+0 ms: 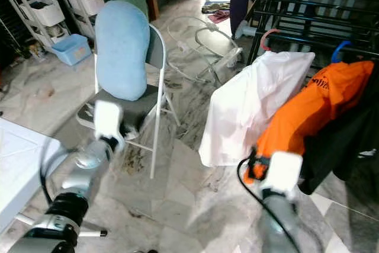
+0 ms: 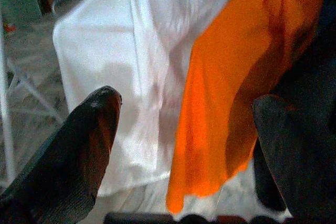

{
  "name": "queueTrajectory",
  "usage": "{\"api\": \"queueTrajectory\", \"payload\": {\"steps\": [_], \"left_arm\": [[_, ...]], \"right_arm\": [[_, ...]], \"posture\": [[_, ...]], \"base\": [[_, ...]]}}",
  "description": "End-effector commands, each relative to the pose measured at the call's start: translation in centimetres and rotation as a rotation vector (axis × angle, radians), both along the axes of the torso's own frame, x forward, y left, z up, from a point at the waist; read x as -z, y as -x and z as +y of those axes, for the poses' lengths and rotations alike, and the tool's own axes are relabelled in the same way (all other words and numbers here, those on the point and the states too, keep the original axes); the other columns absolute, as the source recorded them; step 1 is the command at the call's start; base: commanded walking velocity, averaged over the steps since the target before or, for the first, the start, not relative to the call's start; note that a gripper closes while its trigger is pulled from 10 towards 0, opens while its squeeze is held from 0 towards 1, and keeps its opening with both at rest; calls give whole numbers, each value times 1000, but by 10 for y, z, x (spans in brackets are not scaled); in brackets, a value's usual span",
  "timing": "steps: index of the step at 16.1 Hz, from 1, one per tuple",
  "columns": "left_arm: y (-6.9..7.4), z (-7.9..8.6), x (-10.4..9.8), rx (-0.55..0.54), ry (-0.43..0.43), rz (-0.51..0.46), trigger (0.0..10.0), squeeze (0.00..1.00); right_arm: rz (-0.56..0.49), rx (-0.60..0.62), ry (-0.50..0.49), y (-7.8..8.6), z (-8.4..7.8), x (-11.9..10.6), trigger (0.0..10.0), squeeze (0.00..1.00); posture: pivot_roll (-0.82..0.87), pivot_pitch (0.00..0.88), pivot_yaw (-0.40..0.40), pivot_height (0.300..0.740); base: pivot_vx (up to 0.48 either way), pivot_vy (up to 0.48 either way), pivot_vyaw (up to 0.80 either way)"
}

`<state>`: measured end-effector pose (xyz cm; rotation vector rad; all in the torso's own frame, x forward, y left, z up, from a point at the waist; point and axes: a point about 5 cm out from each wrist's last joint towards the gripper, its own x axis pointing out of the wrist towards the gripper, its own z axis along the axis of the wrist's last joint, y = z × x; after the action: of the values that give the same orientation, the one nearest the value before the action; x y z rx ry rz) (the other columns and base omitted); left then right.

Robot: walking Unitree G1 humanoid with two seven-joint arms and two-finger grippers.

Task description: Hang hanger

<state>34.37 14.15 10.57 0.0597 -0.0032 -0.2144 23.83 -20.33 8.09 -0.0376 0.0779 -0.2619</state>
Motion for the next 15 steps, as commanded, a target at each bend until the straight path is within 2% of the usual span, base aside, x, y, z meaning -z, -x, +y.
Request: {"api": "queueTrajectory", "payload": {"steps": [1,2,3,4,5,6,7,8,10,12,15], "left_arm": [[0,10,-10,-38,-6,-52,10000,0],[14,20,-10,-87,-8,-93,10000,0],[21,25,-7,-101,-14,-93,10000,0],[36,39,2,-137,-40,-87,10000,0],[48,49,11,-152,-72,-59,10000,0],[58,53,20,-142,-116,-38,10000,0],[62,52,23,-136,-126,-30,10000,0],[64,52,26,-135,-128,-24,10000,0],[58,44,22,-112,-92,-24,10000,0],[51,30,15,-36,-68,-45,10000,0],[42,12,10,61,-43,-59,10000,0]], "right_arm": [[-31,-39,23,-1,5,-9,10000,0],[-71,-75,75,2,3,-24,10000,0],[-67,-60,70,4,-1,-27,10000,0],[-79,-92,93,7,-2,-35,10000,0],[-76,-101,114,8,-3,-36,10000,0],[-65,-94,80,8,-4,-31,10000,0],[-51,-89,85,8,-3,-29,10000,0],[-26,-91,100,11,0,-26,10000,0],[-34,-111,55,15,8,-25,10000,0],[-24,-104,46,16,10,-22,10000,0],[-21,-92,47,14,11,-21,10000,0]], "posture": [[-290,47,68,740],[-275,51,52,740],[-268,52,46,740],[-253,56,38,740],[-243,58,32,740],[-237,60,30,740],[-237,65,31,740],[-240,72,33,740],[-249,85,37,740],[-263,82,53,740],[-277,83,68,740]], "base": [[0,0,0],[0,0,0],[0,0,0],[0,0,0],[0,0,0],[0,0,0],[0,0,0],[0,0,0],[0,0,0],[0,0,0],[184,86,-800]]}}
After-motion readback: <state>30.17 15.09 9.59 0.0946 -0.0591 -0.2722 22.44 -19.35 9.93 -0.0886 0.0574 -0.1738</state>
